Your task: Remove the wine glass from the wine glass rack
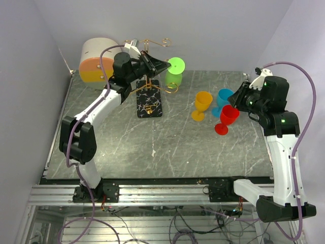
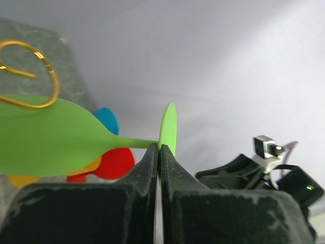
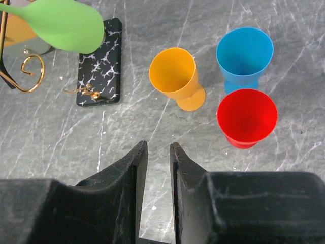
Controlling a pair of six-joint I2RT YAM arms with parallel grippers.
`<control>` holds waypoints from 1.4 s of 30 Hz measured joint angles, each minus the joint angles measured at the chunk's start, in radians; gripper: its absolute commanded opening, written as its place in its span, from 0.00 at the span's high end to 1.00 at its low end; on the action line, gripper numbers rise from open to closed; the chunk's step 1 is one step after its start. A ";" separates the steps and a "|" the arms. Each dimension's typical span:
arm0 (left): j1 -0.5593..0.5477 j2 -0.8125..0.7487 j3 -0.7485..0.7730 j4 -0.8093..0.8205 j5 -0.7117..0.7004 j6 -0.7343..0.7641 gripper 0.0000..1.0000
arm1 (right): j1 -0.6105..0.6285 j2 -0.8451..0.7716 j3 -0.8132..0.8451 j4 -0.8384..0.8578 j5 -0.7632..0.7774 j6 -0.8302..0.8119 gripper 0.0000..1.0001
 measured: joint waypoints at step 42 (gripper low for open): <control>-0.003 -0.981 -0.533 0.464 0.134 -0.308 0.93 | 0.337 0.230 -0.343 2.086 -1.005 1.049 0.35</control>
